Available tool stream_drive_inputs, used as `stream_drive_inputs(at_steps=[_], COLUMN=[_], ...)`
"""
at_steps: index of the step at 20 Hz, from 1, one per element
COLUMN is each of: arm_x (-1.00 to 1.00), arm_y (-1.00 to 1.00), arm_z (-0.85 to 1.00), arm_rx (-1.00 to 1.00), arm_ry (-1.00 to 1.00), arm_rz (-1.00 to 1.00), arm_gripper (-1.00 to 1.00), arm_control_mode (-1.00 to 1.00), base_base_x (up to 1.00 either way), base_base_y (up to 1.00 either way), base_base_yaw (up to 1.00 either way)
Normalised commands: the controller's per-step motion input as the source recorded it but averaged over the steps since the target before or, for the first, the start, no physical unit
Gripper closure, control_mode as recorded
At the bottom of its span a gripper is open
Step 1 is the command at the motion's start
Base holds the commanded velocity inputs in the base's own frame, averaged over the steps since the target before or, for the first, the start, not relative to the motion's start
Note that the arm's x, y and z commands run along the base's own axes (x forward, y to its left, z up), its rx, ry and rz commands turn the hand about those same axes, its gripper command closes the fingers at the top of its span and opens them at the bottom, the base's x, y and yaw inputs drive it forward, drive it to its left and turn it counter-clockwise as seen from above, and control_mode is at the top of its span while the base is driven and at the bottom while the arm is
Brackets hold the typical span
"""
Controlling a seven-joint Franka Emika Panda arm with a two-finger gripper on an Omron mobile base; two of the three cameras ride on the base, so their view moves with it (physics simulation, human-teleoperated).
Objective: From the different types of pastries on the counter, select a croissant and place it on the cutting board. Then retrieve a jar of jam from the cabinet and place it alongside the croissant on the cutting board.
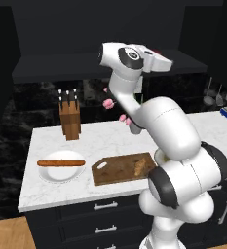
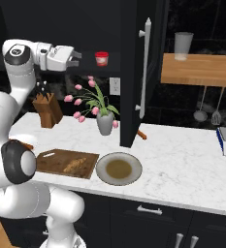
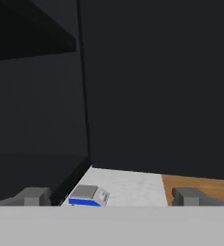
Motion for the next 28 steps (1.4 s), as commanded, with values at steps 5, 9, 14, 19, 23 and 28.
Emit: stream_drive_inputs(at_steps=[5, 9, 14, 19, 23, 28], arm_x=[-0.03, 0.08, 0.01, 0.59, 0.00, 0.08], arm_y=[0.00, 0.04, 0.03, 0.00, 0.02, 0.04], arm_z=[-0.20, -0.05, 0.00, 0.00, -0.07, -0.16], arm_rx=[0.00, -0.01, -0.01, 0.00, 0.00, 0.00], arm_ry=[0.00, 0.00, 0.02, 0.13, 0.00, 0.00], arm_rz=[-0.01, 0.00, 0.00, 0.01, 0.01, 0.03], arm_gripper=[-1.00, -1.00, -1.00, -1.00, -1.00, -1.00], arm_control_mode=[-1.00, -1.00, -1.00, -1.00, -1.00, -1.00], base_base_x=[0.00, 0.00, 0.00, 0.00, 0.00, 0.00], base_base_y=[0.00, 0.00, 0.00, 0.00, 0.00, 0.00], base_base_yaw=[0.00, 0.00, 0.00, 0.00, 0.00, 0.00])
